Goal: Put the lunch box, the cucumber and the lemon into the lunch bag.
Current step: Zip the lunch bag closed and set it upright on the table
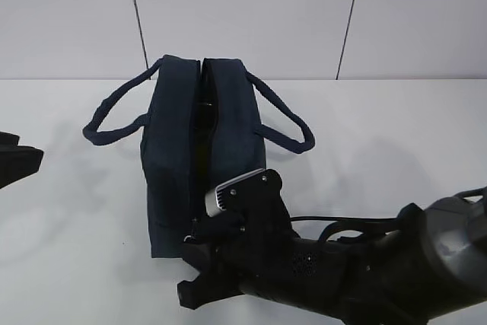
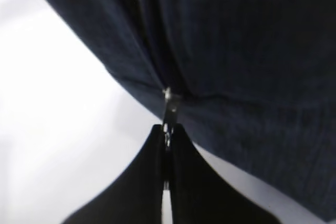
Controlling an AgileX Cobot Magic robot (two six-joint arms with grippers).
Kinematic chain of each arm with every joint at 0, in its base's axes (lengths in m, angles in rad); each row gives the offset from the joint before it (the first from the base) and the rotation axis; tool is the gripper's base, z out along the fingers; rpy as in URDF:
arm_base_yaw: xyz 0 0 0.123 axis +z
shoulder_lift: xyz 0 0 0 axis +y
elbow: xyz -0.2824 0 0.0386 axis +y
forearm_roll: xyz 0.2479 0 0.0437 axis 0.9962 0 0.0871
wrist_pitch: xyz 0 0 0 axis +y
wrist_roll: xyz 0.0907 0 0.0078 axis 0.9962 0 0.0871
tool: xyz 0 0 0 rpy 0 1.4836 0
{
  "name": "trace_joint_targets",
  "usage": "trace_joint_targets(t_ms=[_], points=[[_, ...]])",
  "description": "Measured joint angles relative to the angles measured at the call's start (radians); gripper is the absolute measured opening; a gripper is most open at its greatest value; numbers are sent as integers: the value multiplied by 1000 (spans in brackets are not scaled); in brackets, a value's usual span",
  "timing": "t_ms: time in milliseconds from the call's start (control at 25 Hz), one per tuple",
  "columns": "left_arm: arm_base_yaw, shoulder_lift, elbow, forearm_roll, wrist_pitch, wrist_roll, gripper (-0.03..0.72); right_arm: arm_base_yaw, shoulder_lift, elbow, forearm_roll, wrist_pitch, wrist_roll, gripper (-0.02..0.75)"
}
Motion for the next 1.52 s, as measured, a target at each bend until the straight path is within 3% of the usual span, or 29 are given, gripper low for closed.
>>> trace_joint_targets(t_ms=[600,880,1520], points=[[0,70,0,2,5,0,252,0,-42,49,-83,-38,6,-13],[0,103,0,-29,13,0,257,0,-72,49,-82,13,8,-13],[0,295,0,-161,59,0,387,0,-165,52,-68,146,78,-13]])
